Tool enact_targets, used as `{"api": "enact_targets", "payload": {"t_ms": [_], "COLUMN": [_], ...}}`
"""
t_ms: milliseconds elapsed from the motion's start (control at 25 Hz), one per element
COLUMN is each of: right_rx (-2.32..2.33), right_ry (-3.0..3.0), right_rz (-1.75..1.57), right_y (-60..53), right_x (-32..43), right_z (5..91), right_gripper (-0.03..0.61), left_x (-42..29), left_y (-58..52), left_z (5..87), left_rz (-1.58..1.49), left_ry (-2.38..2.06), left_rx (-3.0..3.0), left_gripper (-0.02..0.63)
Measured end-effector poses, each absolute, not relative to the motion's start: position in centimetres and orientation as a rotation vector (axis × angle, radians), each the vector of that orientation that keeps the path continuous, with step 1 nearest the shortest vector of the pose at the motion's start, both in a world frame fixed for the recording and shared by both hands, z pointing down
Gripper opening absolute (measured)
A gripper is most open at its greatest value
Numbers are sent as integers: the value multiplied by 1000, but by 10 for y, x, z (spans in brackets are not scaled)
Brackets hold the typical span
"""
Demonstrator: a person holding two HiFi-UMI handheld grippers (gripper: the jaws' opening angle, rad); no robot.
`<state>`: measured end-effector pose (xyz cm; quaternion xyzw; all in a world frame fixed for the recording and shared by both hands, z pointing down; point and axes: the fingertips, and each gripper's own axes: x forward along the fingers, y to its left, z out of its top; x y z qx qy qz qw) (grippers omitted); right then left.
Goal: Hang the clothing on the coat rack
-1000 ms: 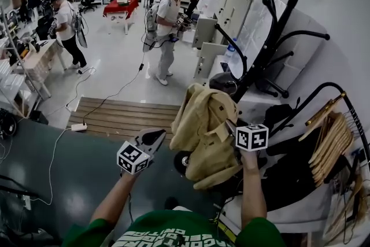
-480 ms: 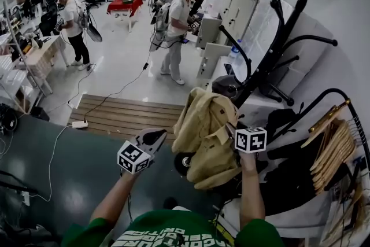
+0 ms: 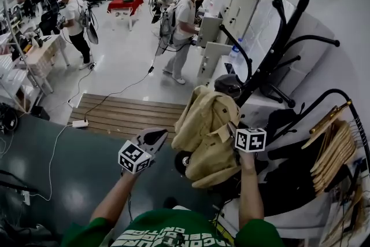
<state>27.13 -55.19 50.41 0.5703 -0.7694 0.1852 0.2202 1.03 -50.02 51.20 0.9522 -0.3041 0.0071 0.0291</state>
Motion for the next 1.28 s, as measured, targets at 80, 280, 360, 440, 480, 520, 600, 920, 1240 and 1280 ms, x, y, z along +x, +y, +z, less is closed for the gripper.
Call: {"api": "enact_targets", "payload": {"t_ms": [80, 280, 360, 440, 480, 520, 600, 920, 1240, 1280], "right_rx": [1574, 1574, 1597, 1626, 1638, 1648, 1664, 1693, 1715, 1716], "right_ry": [-2131, -2133, -2151, -2163, -2164, -2160, -2154, -2150, -2169, -2176], "right_rz": [504, 447, 426, 407, 397, 386, 369, 376, 410, 411], "right_y": [-552, -551, -548, -545, -543, -540, -534, -494, -441, -434], "right_x": [271, 268, 269, 269, 270, 270, 269, 261, 239, 234], "right_z": [504, 503, 497, 490, 486, 483, 478, 476, 489, 489], "right_gripper": [86, 103, 118, 132, 133, 137, 138, 140, 86, 74], "left_x": [11, 11, 11, 10, 10, 10, 10, 5, -10, -13], "left_y": [-500, -499, -497, -495, -493, -492, -487, -458, -418, -413], "left_z": [512, 514, 514, 514, 513, 513, 512, 513, 521, 521], "left_rz": [24, 34, 35, 29, 26, 24, 24, 31, 31, 28], "left_ry": [-937, -937, -934, -933, -932, -929, -919, -872, -835, -834], "left_rx": [2937, 2936, 2936, 2936, 2937, 2939, 2944, 2957, 2957, 2956], "left_gripper": [3, 3, 3, 3, 3, 3, 3, 3, 3, 3]}}
